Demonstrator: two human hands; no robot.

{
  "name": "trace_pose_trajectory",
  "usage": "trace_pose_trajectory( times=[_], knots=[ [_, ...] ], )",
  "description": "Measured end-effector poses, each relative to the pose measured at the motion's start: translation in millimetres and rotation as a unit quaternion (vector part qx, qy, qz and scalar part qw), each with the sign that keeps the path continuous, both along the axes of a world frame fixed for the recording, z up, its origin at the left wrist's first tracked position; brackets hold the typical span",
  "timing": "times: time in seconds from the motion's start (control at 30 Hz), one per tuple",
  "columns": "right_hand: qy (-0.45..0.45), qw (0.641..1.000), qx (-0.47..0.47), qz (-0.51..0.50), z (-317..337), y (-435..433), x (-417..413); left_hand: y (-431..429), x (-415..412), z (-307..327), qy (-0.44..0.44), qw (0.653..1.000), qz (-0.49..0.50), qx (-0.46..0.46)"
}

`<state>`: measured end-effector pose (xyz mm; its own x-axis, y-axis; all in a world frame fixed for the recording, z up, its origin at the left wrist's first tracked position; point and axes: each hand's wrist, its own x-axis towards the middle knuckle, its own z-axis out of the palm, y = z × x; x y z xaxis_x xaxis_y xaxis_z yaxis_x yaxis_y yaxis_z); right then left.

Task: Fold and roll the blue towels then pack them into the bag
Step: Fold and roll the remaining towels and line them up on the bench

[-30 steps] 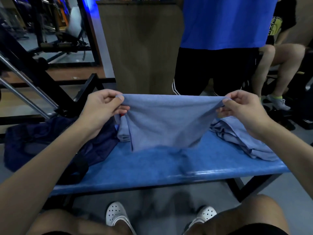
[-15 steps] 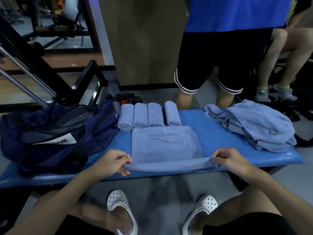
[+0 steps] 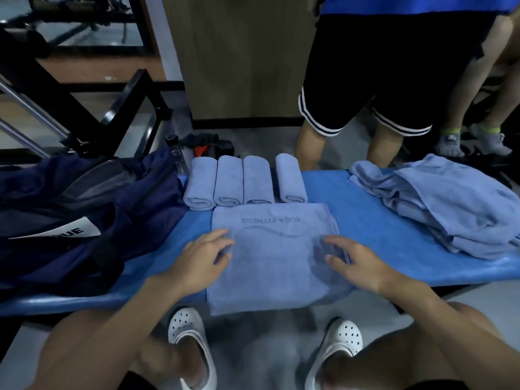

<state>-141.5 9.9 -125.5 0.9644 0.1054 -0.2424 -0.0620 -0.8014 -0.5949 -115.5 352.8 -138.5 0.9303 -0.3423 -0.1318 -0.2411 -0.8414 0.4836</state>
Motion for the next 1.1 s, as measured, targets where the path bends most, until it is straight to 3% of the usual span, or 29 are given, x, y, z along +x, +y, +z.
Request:
trace_pose_trajectory(
  times=[0.1,0.27,0.43,0.6,0.83,0.97,1.1],
  knots=[
    [-0.060,0.987,-0.145,0.026,-7,5,10,3,7,-5,-0.007,0.993,-0.036,0.112],
    [-0.129,0.952,-0.271,0.053,-21,3,11,2,6,-3,-0.042,0.990,-0.077,0.115],
    [-0.205,0.959,-0.192,-0.048,-33,7,24,-4,22,-12,-0.099,0.993,0.022,0.055],
    [-0.142,0.970,-0.161,-0.118,-35,14,37,-10,40,-17,-0.056,0.989,0.110,0.076],
    [-0.165,0.971,-0.073,-0.156,-34,15,47,-11,49,-17,-0.014,0.986,0.165,-0.016],
    [-0.172,0.968,-0.073,-0.167,-32,20,49,-13,47,-10,-0.035,0.978,0.176,-0.109],
    [-0.154,0.970,-0.067,-0.176,-33,16,49,-13,46,-6,-0.028,0.977,0.175,-0.118]
  ],
)
